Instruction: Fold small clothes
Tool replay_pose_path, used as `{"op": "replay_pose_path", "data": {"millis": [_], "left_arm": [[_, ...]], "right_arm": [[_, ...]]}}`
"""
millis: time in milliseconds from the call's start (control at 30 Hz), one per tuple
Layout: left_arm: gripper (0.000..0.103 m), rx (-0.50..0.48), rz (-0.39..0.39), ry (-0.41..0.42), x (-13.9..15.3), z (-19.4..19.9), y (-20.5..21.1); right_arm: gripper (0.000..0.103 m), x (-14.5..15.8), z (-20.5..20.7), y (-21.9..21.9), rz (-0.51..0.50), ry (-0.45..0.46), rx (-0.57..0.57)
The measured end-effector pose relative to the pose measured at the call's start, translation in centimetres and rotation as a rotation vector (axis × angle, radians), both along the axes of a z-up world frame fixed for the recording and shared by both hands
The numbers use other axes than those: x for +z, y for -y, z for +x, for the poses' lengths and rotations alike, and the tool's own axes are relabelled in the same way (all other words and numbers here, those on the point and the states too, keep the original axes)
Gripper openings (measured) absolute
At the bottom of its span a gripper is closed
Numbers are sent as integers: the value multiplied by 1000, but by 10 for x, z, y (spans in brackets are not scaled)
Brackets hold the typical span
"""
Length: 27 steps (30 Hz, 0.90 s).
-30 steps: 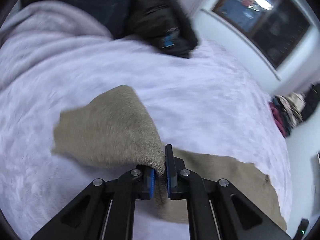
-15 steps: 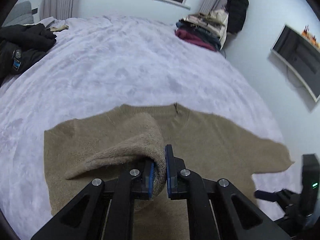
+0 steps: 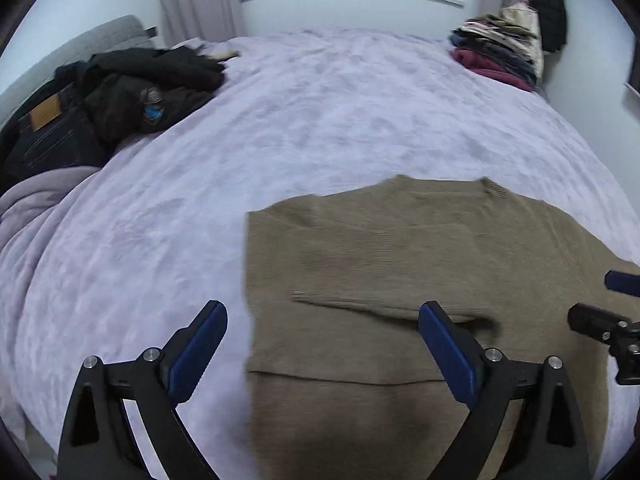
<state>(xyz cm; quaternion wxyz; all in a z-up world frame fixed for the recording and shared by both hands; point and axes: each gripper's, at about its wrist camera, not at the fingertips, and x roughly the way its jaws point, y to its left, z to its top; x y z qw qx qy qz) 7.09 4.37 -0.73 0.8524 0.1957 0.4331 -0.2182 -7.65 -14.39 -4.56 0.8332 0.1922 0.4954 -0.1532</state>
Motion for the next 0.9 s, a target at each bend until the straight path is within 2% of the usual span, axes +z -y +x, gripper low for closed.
{"op": "replay_pose_path", "data": {"millis": [100,167,233,333,400,433,467,500,567,600,700,733,800,900], "left_arm": [[97,122,71,-69,-23,34,-31],[97,172,93,-139,-45,49,-47],[97,196,126,-169,-64,55,-56],[97,195,130,-183,-76,54,-58],[97,190,131,-175,-78,52,-58],[97,190,133,-177,-78,52,-58],[97,191,135,-179,-79,52,-58],[97,191,135,-179,-79,53,-56],[97,188,137,-178,-79,53,-56],[97,184,139,-178,-78,52,-55],[97,176,146,-175,-78,53,-54],[97,173,148,-173,-78,53,-54],[97,169,152,-169,-79,53,-53],[97,164,158,-171,-80,53,-52]], "right_arm": [[101,14,55,-35,-75,64,184],[101,13,87,-66,-129,60,310],[101,1,114,-101,-213,1,431],[98,-28,133,-131,-333,-96,533],[76,-49,140,-137,-414,-171,561],[48,-57,142,-134,-443,-208,560],[22,-58,144,-126,-403,-210,545],[17,-52,141,-115,-350,-188,511],[17,-29,131,-81,-232,-81,365],[17,-13,117,-56,-140,15,272],[17,6,67,2,23,191,54],[17,5,42,25,94,247,-37],[18,-11,5,58,224,287,-197],[27,-51,-47,92,421,287,-399]]}}
